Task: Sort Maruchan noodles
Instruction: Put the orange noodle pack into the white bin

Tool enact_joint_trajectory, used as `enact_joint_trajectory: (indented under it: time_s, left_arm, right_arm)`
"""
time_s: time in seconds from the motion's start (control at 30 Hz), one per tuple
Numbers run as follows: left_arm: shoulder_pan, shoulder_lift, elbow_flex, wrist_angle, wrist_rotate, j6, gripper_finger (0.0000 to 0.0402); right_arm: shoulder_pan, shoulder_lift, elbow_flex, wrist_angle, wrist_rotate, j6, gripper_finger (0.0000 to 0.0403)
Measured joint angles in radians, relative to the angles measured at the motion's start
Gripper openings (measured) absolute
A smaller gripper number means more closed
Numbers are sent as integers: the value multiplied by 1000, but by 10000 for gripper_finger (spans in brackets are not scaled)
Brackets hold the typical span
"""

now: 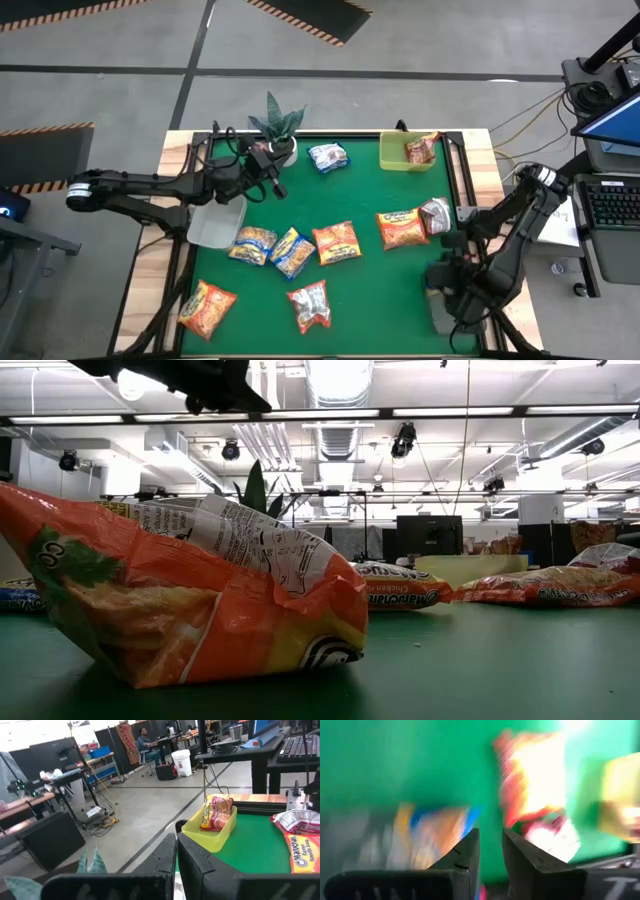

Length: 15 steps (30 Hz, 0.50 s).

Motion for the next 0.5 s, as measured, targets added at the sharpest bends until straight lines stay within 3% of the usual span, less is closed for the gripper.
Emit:
enact_joint_trajectory:
  time_s: [0.1,0.2,0.37,0.5]
  left_arm:
    - [0,0,0,-50,51,-56,0]
    - [0,5,0,-101,168,-105,0]
    - [-1,45,0,-132,389,-170,0]
    - [-6,102,0,-132,493,-235,0]
  right_arm:
    - [-58,-14,0,5,147,149,61]
    - [-125,-32,-14,46,153,171,47]
    - [-238,-55,-37,220,160,5,23]
    - [-329,-83,-84,446,160,-215,10]
